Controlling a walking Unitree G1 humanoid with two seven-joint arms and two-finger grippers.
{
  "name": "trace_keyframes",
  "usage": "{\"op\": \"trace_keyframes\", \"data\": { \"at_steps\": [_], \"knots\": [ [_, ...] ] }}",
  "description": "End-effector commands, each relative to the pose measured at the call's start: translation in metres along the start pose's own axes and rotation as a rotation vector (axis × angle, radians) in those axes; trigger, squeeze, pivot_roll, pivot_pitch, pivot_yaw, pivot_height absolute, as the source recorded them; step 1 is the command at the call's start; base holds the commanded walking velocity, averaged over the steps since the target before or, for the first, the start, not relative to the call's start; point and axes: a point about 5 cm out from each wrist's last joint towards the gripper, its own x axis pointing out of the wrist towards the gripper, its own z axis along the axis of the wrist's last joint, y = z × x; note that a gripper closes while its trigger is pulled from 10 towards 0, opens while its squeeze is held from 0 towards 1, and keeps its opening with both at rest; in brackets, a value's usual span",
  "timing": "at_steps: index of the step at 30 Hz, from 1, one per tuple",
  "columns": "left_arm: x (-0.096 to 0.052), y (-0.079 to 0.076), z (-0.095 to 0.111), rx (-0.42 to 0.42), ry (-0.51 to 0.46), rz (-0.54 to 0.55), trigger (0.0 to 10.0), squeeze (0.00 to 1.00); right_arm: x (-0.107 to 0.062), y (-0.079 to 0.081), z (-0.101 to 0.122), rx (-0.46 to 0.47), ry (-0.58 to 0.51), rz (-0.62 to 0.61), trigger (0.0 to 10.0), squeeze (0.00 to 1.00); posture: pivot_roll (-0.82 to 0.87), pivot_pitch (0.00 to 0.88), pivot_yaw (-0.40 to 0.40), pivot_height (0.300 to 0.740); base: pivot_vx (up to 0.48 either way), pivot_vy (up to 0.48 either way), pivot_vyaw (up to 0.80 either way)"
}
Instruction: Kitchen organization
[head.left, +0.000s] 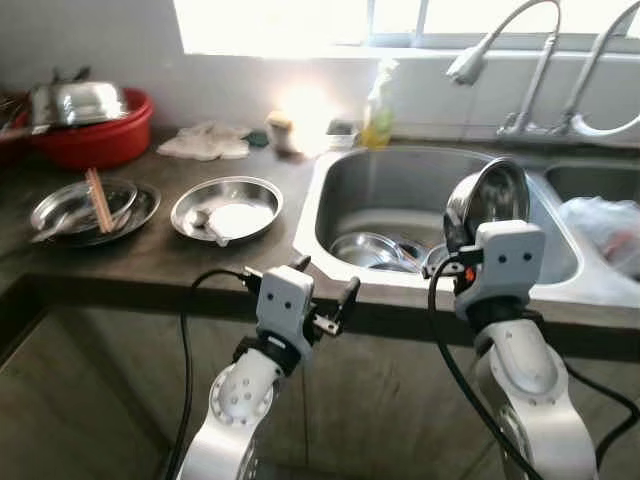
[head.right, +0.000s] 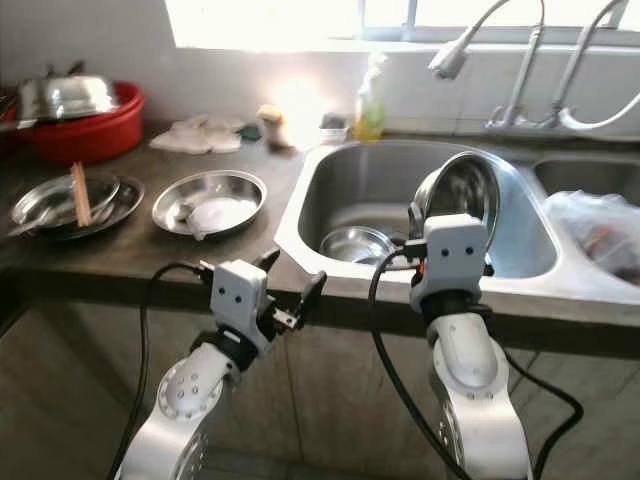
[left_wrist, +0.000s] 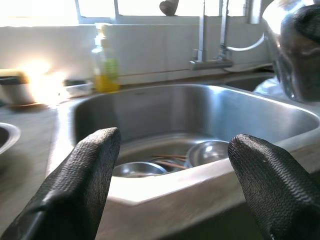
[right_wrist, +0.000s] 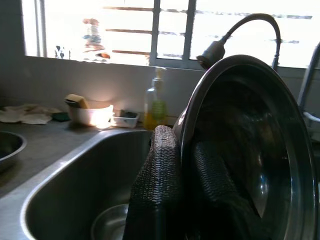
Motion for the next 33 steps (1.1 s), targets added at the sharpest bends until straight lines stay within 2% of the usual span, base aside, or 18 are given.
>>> {"op": "trace_keyframes", "data": {
  "at_steps": [1, 3, 11, 12, 13, 17, 18, 19, 33],
  "knots": [
    [0.002, 0.000, -0.001, -0.006, 0.006, -0.003, 10.0, 0.00, 0.001, -0.002, 0.002, -0.004, -0.003, 0.001, 0.0, 0.00, 0.02, 0.015, -0.009, 0.740, 0.000, 0.480, -0.78],
    [0.002, 0.001, 0.000, 0.005, 0.003, 0.004, 10.0, 0.00, 0.002, -0.001, 0.004, -0.010, -0.013, 0.001, 0.0, 0.00, 0.02, 0.019, -0.009, 0.740, 0.000, 0.000, -0.75],
    [0.001, 0.002, -0.002, 0.006, 0.010, 0.022, 10.0, 0.00, 0.005, 0.001, 0.006, -0.022, -0.024, 0.009, 0.0, 0.00, 0.02, 0.026, -0.013, 0.740, 0.000, 0.000, 0.00],
    [0.001, 0.003, -0.002, 0.008, 0.011, 0.026, 10.0, 0.00, 0.006, 0.001, 0.006, -0.025, -0.021, 0.008, 1.6, 0.00, 0.02, 0.026, -0.013, 0.740, 0.000, 0.000, 0.00],
    [0.001, 0.003, -0.002, 0.007, 0.014, 0.030, 10.0, 0.00, 0.008, 0.000, 0.006, -0.022, -0.015, 0.003, 10.0, 0.00, 0.02, 0.029, -0.016, 0.740, 0.000, 0.000, 0.00],
    [0.001, 0.003, -0.003, 0.002, 0.016, 0.035, 10.0, 0.00, 0.009, -0.001, 0.006, -0.024, -0.013, 0.002, 10.0, 0.00, 0.02, 0.028, -0.016, 0.740, 0.000, 0.000, 0.00],
    [0.001, 0.003, -0.002, 0.047, 0.014, 0.027, 10.0, 0.00, 0.010, -0.002, 0.005, -0.015, -0.006, -0.002, 10.0, 0.00, 0.02, 0.030, -0.017, 0.740, 0.000, 0.000, 0.00],
    [0.001, 0.002, -0.002, 0.058, 0.013, 0.023, 10.0, 0.00, 0.011, -0.002, 0.005, -0.013, -0.004, -0.002, 10.0, 0.00, 0.02, 0.030, -0.017, 0.740, 0.000, 0.000, 0.00],
    [0.002, 0.000, -0.005, 0.062, 0.027, 0.010, 10.0, 0.00, 0.024, -0.010, 0.008, -0.019, 0.011, -0.007, 10.0, 0.00, 0.02, 0.037, -0.011, 0.740, 0.350, -0.285, 0.00]
  ]
}}
